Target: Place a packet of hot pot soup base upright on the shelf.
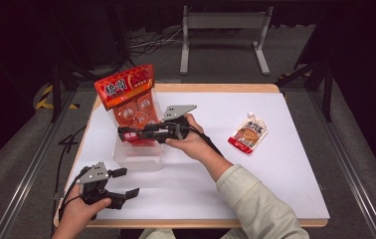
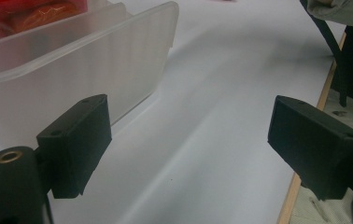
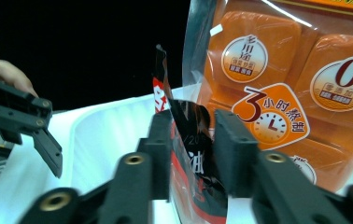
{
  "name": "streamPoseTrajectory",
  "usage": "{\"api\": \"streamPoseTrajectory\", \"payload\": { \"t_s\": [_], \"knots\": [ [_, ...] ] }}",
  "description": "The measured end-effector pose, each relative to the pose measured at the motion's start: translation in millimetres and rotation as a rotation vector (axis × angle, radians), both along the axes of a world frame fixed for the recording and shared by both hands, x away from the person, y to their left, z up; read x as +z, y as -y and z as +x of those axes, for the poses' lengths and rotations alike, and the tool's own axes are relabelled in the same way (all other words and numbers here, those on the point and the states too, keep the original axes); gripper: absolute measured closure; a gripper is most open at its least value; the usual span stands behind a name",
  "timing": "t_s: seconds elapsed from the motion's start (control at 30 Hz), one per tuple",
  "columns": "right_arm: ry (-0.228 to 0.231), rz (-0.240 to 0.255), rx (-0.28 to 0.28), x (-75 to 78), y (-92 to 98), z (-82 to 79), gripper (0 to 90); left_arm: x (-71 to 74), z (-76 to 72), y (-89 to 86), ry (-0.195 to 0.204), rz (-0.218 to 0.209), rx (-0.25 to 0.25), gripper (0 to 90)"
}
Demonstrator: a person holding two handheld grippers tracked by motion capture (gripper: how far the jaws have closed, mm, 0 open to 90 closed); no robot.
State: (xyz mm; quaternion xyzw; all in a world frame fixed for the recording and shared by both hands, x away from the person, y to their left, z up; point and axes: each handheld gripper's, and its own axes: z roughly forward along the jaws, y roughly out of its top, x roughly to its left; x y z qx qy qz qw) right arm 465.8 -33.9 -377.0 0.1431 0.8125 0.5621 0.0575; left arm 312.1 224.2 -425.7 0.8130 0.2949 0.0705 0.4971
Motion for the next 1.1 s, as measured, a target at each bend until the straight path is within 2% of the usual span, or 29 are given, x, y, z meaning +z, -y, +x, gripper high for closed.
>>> {"api": "streamPoseTrajectory", "payload": {
  "t_s": [0.07,0.13,0.2,0.27,0.5,0.57,0.77,0.8,0.9,0.97,1.1],
  "knots": [
    [-0.022,0.023,-0.003,1.7,2.2,-0.1,58.8,-0.1,-0.5,0.5,-0.007,-0.003,0.003,14.2],
    [-0.022,0.034,-0.007,2.8,3.6,-0.1,56.4,-0.1,-0.5,0.5,-0.007,-0.004,0.002,14.2],
    [-0.011,0.056,-0.007,6.2,7.4,-0.4,48.5,0.0,-0.5,0.4,-0.006,-0.004,0.002,14.2],
    [0.005,0.049,-0.013,9.8,10.8,-1.4,48.0,-0.2,-0.6,0.9,-0.007,-0.004,0.004,14.2],
    [0.018,0.059,-0.023,24.1,28.5,-10.5,43.5,-1.6,1.0,4.8,-0.010,-0.005,-0.004,14.3],
    [0.041,0.068,-0.042,31.1,40.9,-16.4,43.0,-1.6,2.4,5.4,-0.004,0.001,-0.011,14.3],
    [0.060,0.056,-0.082,41.5,70.2,-29.8,42.1,-2.9,3.9,9.9,-0.015,0.002,-0.022,14.3],
    [0.060,0.056,-0.082,41.5,70.2,-29.8,42.1,-2.9,4.3,10.4,-0.011,0.003,-0.021,14.3],
    [0.078,0.055,-0.102,46.0,90.7,-37.9,40.0,-2.7,4.9,11.1,-0.009,0.003,-0.023,14.2],
    [0.082,0.053,-0.103,46.6,94.1,-39.5,39.7,-2.7,5.1,11.3,-0.008,0.003,-0.023,14.2],
    [0.103,0.041,-0.136,47.9,114.7,-48.9,38.9,-3.3,5.2,11.7,-0.007,0.004,-0.024,14.2]
  ]
}}
